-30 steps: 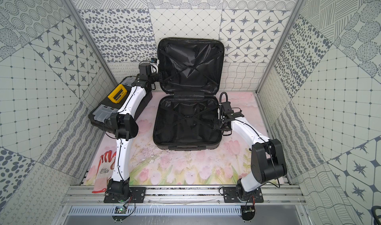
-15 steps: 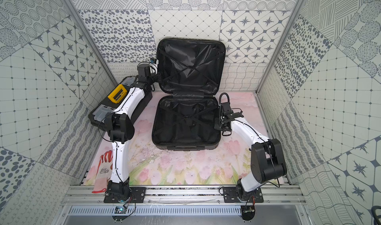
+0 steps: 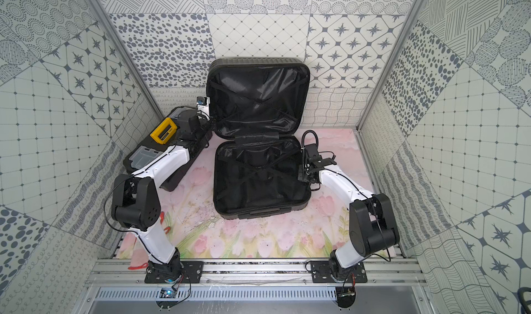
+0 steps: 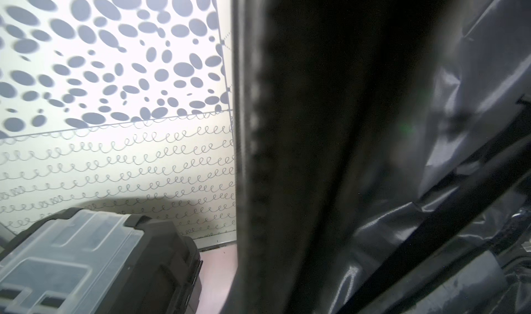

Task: Close the suitcase zippers
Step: Close the suitcase at the center of the board.

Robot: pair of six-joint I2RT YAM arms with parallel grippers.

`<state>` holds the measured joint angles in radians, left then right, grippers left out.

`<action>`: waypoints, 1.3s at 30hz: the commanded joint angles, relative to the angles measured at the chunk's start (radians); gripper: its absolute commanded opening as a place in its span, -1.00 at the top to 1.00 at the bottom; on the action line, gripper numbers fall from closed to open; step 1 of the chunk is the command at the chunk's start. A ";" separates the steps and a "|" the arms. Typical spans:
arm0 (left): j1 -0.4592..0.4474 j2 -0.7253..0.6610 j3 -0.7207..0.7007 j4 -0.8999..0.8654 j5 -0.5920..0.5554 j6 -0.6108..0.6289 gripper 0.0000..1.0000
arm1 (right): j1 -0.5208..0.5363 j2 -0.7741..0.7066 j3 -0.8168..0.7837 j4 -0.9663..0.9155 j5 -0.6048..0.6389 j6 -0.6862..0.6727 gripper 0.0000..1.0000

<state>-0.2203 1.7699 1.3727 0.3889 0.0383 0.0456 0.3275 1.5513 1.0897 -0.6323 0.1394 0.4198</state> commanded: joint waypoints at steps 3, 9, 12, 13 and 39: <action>-0.082 -0.123 -0.200 0.096 0.264 0.000 1.00 | 0.030 0.016 -0.021 0.208 0.009 0.190 1.00; -0.119 -0.242 -0.359 0.103 0.226 0.005 1.00 | 0.031 0.013 -0.031 0.256 0.004 0.176 1.00; -0.121 -0.298 -0.420 0.087 0.218 0.000 1.00 | 0.031 0.020 -0.026 0.274 0.007 0.151 1.00; -0.123 -0.317 -0.439 0.077 0.215 0.002 1.00 | 0.031 0.021 -0.026 0.280 0.009 0.146 1.00; -0.210 -0.630 -0.752 -0.208 0.154 0.051 0.73 | 0.044 -0.048 -0.204 0.560 -0.028 0.106 1.00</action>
<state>-0.3985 1.1728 0.6666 0.5007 -0.1101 0.1726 0.3477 1.4624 0.9104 -0.3576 0.1726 0.3569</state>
